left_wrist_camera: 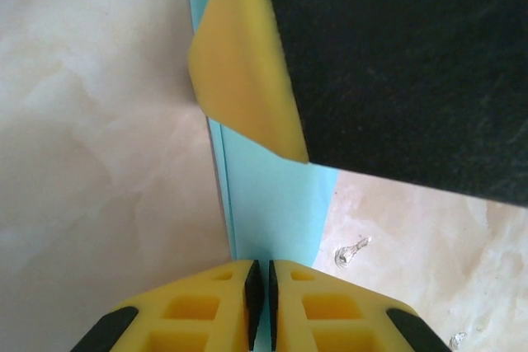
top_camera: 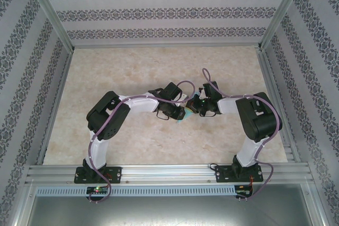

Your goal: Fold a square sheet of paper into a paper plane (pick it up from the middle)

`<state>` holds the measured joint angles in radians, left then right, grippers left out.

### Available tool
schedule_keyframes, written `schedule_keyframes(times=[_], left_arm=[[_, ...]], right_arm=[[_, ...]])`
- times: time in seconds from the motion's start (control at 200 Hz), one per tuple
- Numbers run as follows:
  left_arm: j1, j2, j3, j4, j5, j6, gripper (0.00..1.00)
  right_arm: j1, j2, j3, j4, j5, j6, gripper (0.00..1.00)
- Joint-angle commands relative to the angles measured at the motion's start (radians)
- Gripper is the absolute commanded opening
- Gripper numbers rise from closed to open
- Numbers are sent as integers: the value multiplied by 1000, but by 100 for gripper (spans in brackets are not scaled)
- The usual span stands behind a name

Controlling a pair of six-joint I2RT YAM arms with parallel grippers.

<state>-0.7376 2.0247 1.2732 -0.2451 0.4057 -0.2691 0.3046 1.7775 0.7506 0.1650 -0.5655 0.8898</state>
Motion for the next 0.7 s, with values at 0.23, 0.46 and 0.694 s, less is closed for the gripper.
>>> schedule_keyframes(times=[0.23, 0.46, 0.694], left_arm=[[-8, -39, -26, -104, -20, -31, 19], [4, -106, -8, -108, -31, -58, 20], [27, -69, -6, -42, 47, -131, 17]], right_arm=[[-22, 37, -7, -187, 167, -128, 0], [-26, 40, -11, -212, 176, -156, 0], [-26, 43, -14, -223, 177, -171, 0]])
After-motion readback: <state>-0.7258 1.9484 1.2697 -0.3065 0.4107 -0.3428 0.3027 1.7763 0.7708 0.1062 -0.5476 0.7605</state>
